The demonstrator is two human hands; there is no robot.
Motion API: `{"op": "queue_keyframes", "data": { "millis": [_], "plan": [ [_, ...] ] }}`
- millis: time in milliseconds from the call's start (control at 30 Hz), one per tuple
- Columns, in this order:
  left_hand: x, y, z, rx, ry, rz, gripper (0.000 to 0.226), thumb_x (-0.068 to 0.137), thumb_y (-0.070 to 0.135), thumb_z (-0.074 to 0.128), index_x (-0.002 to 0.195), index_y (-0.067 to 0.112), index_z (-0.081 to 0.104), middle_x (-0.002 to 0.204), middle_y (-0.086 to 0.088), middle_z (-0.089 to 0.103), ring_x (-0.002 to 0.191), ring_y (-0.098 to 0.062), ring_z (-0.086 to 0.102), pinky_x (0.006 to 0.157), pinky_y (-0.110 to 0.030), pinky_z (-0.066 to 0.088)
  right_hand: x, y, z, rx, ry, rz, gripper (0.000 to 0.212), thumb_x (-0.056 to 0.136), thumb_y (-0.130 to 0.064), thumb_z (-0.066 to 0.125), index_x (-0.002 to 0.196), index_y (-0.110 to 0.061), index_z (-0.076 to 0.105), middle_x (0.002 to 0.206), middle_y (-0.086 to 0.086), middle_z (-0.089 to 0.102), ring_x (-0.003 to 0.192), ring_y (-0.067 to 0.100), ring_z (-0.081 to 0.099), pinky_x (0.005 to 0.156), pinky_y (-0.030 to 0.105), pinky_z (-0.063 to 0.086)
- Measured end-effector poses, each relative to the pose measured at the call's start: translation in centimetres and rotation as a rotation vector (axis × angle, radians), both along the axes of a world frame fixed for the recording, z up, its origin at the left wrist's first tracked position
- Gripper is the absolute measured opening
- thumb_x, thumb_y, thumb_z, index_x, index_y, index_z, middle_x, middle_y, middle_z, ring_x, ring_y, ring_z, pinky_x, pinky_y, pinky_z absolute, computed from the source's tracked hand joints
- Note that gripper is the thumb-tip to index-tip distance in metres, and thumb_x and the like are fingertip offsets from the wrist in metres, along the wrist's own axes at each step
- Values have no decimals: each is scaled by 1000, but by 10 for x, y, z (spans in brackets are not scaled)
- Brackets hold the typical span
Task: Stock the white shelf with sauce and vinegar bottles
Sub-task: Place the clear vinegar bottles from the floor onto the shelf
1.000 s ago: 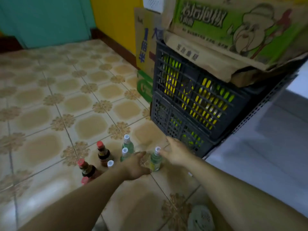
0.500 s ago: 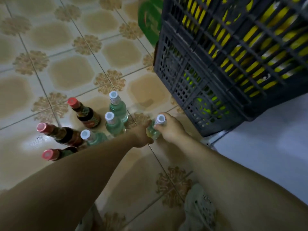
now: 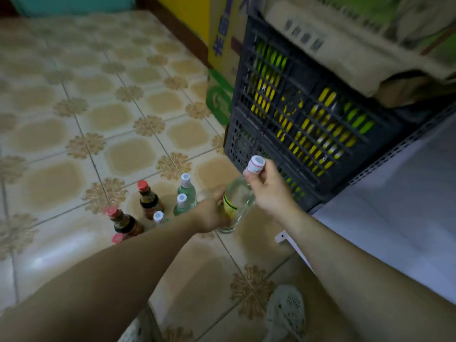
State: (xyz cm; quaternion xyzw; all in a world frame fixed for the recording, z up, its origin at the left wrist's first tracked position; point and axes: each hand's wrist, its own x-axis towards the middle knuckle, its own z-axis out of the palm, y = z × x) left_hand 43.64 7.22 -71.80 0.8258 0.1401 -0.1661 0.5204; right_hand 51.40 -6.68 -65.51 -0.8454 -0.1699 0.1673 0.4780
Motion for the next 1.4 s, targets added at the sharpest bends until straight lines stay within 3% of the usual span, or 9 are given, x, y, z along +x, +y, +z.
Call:
{"op": "queue_keyframes", "data": {
  "millis": [200,300,433,533,767,867,933,1100,1400],
  "plan": [
    [-59,-7,141,-65,-320,100,73,76,1,73,130,36,38,107,4,62,89,-8,65,80,-29,54,-40,-3,164,288,-260,-81,18,98,-34,48,114,-43,52,107,-14,61,108,14,58,97,37,44],
    [-89,-22,221,-102,-502,137,68,76,-10,68,124,31,43,97,4,60,65,9,61,63,-11,50,-71,-15,248,299,-371,-83,47,99,-43,47,142,-29,38,124,-4,58,115,17,55,87,34,42],
    [-116,-50,301,-130,-719,208,70,71,-1,77,119,41,49,98,8,65,74,-6,67,74,-33,58,-113,-37,315,186,-389,-71,105,70,-69,68,151,-36,10,149,-1,41,132,24,44,105,44,39],
    [-132,-77,346,-92,-877,170,65,71,11,80,99,61,49,94,15,68,81,-7,67,77,-33,55,-134,-59,352,336,-407,-152,96,72,-50,78,148,-29,23,140,0,50,124,24,52,98,42,46],
    [-155,-117,415,-266,-812,-186,89,81,-6,66,143,43,24,119,3,59,90,-7,68,76,-24,56,-166,-134,426,675,-438,-101,47,90,-16,66,127,-33,40,92,-1,69,68,6,69,49,20,50],
    [-151,-139,428,-239,-878,-162,94,78,-1,72,142,47,24,128,1,53,103,-13,65,87,-34,55,-169,-157,441,673,-505,-101,44,95,-17,57,136,-28,46,94,-8,69,77,6,69,56,25,52],
    [-145,-153,431,-249,-906,-153,93,78,1,73,145,44,24,132,0,50,107,2,60,82,-22,54,-168,-172,446,643,-503,-117,50,98,-23,54,143,-36,38,112,-9,67,89,9,69,64,29,54],
    [-127,-194,432,-348,-938,-181,86,81,-9,65,147,30,26,108,13,53,72,26,55,60,-6,49,-166,-204,445,421,-473,-216,77,93,-42,60,148,-53,7,133,-11,57,103,18,67,69,44,60],
    [-47,-241,403,-131,-786,-541,92,86,18,69,141,53,4,134,20,47,118,3,50,100,-27,44,-119,-268,409,313,-505,-436,89,84,-20,74,146,-47,16,124,-7,62,98,18,68,78,50,59]
  ]
}}
